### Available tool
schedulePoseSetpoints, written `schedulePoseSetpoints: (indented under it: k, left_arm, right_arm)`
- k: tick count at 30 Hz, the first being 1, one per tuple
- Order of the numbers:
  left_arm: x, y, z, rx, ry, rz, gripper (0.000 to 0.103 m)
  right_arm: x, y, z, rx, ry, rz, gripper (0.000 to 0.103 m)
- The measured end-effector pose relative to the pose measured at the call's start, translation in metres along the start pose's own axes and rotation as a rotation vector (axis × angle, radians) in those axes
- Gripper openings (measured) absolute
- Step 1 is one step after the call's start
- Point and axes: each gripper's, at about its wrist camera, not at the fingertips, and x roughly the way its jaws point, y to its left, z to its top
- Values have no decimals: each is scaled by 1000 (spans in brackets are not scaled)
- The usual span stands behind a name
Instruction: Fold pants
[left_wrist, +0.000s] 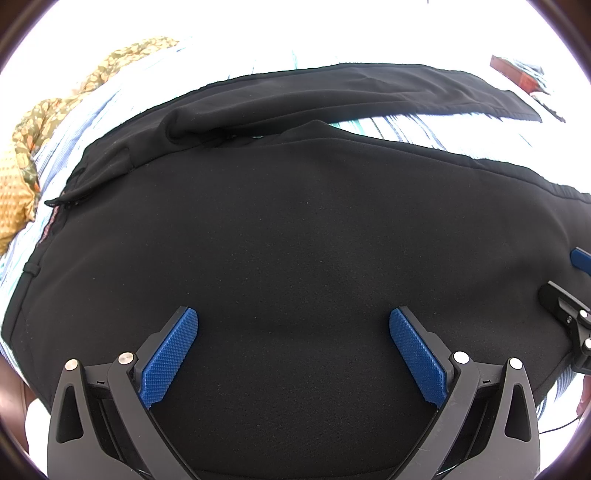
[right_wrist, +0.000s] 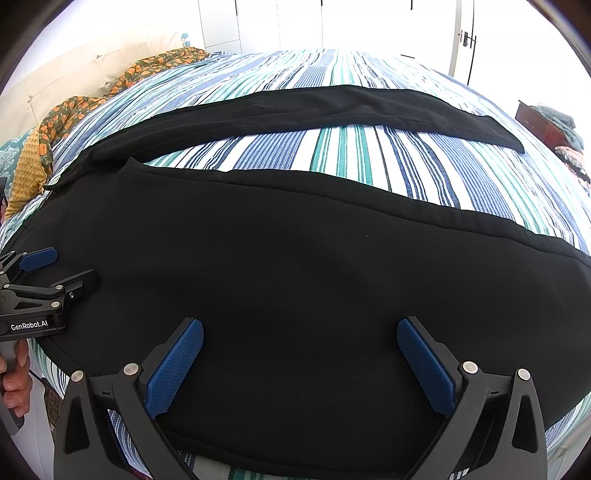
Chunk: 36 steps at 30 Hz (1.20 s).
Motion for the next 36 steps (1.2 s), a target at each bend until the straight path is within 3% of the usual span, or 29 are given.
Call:
schedulePoseSetpoints:
  k: [36]
  left_arm:
    - [1,0,0,0,-1,1,102]
  right_arm:
    - [3,-5,6,-5,-4,-4,103]
